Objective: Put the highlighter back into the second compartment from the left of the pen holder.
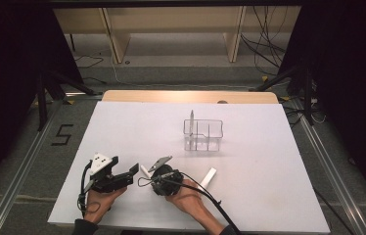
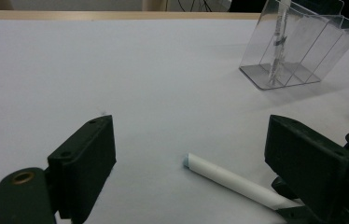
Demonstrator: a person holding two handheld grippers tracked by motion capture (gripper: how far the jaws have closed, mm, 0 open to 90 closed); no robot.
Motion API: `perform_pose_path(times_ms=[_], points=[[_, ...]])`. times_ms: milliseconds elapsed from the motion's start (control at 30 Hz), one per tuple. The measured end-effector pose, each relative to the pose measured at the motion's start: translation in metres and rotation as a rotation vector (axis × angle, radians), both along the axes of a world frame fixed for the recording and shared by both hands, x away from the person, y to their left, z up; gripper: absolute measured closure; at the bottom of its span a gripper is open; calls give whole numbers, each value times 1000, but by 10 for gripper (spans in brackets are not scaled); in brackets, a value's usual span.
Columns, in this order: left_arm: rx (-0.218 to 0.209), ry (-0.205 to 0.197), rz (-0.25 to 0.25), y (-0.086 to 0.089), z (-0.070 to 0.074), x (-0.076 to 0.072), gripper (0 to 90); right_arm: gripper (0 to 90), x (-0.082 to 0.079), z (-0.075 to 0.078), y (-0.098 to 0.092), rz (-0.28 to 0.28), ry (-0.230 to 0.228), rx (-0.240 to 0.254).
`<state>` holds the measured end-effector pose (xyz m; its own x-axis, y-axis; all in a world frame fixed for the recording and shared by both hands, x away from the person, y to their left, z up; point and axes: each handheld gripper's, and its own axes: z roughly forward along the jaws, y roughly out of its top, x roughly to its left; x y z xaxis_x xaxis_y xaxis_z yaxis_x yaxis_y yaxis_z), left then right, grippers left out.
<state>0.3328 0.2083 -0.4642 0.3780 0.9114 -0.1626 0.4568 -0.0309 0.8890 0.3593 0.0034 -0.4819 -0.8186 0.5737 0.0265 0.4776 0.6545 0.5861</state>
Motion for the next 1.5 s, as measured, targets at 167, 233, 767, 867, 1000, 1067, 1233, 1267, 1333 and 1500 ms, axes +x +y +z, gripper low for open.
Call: perform_pose_path(times_ms=[167,233,767,867,1000,1067,1233,1267,1333,1500], points=[[-2,0,0,-1,0,0,159,749,-1,1,1,-6,1,-12],[-2,-2,0,-1,0,0,159,754,-2,1,1,-12,1,-12],[-1,-6,5,0,1,-1,159,791,-1,3,-2,-21,-15,9],[-4,-13,7,-1,1,-1,159,792,-1,7,-4,-12,-21,19],[-6,-20,9,-1,3,-3,159,792,0,10,-8,-3,-28,33],[-15,-30,8,-1,5,-4,159,792,0,12,-10,-4,-30,37],[-36,-25,0,-2,6,-5,159,792,1,18,-18,-21,-36,62],[-42,-24,-2,-2,6,-6,159,792,1,19,-20,-18,-43,68],[-57,-18,-5,-3,8,-6,159,792,1,22,-25,-27,-56,85],[-72,-1,-24,-7,9,-8,159,792,-1,26,-36,-38,-85,119]])
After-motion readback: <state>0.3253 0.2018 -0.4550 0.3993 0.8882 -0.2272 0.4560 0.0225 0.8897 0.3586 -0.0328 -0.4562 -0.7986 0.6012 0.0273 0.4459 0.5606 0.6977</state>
